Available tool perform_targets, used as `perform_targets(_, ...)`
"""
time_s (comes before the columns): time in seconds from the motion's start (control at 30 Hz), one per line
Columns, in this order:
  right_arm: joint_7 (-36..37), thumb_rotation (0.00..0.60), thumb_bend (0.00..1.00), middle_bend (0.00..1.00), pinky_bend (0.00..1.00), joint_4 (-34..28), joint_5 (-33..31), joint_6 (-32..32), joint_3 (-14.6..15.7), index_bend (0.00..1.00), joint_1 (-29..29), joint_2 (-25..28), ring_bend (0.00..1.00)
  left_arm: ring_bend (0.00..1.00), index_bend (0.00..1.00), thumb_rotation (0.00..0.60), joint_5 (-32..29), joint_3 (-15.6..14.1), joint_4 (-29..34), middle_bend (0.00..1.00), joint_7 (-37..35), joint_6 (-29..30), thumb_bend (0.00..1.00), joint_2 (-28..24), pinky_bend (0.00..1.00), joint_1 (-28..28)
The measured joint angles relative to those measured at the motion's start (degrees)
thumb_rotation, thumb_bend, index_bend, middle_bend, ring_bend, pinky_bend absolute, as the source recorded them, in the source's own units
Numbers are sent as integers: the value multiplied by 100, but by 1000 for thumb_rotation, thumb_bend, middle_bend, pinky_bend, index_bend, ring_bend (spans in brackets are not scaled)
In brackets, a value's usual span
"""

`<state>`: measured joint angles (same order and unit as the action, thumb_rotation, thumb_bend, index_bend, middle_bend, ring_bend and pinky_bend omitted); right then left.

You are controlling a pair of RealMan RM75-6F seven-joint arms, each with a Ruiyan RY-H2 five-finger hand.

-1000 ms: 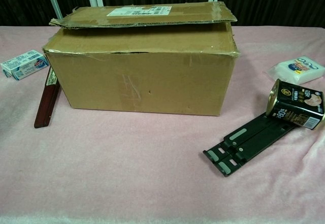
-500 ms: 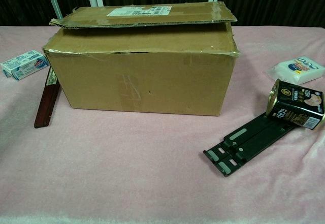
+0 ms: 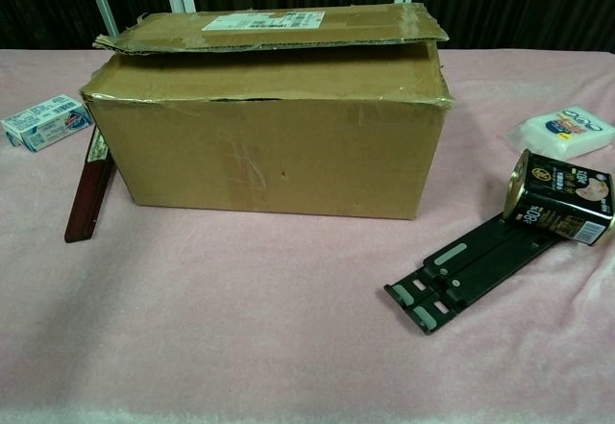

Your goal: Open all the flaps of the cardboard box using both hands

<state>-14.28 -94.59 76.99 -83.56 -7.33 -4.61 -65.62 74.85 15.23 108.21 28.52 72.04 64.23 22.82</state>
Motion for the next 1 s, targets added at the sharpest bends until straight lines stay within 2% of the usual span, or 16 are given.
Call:
perform_targets(0.2, 95, 600, 251, 0, 229, -72, -140, 83, -36, 0, -8, 33, 14, 0, 0, 600, -536, 137, -11, 0, 637, -379, 261, 475, 0, 534)
perform_targets(0.47, 186, 600, 251, 0, 229, -150, -297, 172, -70, 0, -20, 72, 14, 0, 0, 600, -1067, 220, -203, 0, 1179, -577, 268, 933, 0, 1031)
perform_targets(0.77, 226, 600, 251, 0, 229, -197, -376, 205, -86, 0, -30, 92, 14, 0, 0, 600, -1438, 292, -588, 0, 1500, -782, 289, 1283, 0, 1543)
perform_targets(1.0, 258, 600, 250, 0, 229, -230, -452, 231, -101, 0, -36, 98, 14, 0, 0, 600, -1477, 397, -879, 0, 1606, -819, 293, 1439, 0, 1881)
